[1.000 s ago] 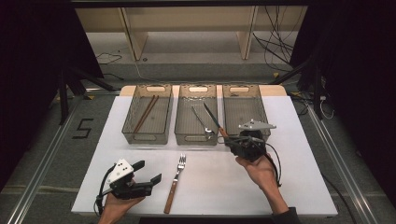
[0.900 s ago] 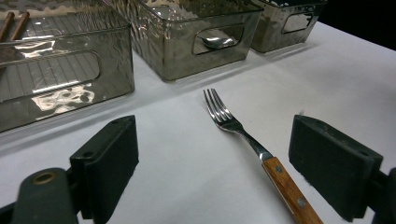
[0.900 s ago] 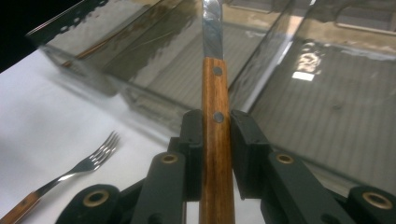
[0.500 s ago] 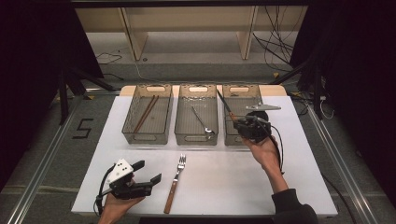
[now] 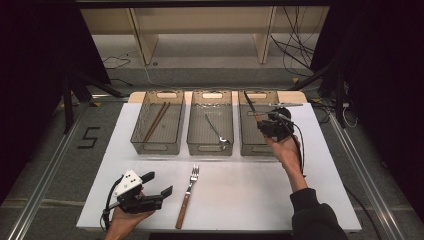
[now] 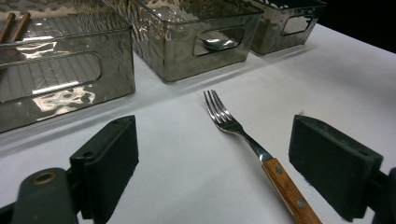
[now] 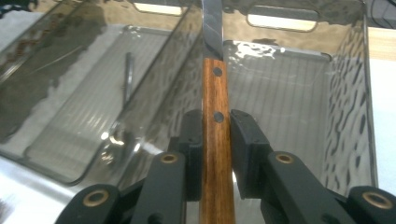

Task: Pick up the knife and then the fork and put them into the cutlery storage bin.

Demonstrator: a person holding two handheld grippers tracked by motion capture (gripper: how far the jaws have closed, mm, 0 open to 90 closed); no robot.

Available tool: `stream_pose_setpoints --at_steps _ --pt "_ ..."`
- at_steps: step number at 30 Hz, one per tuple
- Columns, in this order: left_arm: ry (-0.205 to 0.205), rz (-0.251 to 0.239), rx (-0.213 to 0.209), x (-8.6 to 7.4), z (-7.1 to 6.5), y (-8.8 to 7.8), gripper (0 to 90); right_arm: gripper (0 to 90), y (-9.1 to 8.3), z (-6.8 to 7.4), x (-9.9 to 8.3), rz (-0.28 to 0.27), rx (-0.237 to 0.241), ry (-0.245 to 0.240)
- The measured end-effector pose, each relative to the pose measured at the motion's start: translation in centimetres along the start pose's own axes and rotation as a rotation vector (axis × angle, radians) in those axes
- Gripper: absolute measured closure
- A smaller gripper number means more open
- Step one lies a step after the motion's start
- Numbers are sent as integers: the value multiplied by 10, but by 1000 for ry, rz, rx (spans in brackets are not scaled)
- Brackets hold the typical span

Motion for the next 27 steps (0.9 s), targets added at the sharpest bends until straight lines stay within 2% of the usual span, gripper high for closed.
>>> stream_pose_setpoints --at_steps 8,15,27 --pt "1 0 0 0 0 0 156 763 15 -8 4 33 -20 30" --pt "2 0 0 0 0 0 156 762 24 -9 4 44 -27 50" --pt "3 1 -1 0 0 0 156 762 35 -5 3 71 -39 48"
Point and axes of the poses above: each handheld gripper's, and its own axes: y roughly forward along the jaws, x roughly out of its top, z roughly to its left, the point moved 5 cm from there along y, roughly forward along the jaws, and after that the axes turned 11 degrees about z, right-handed, at the moved point
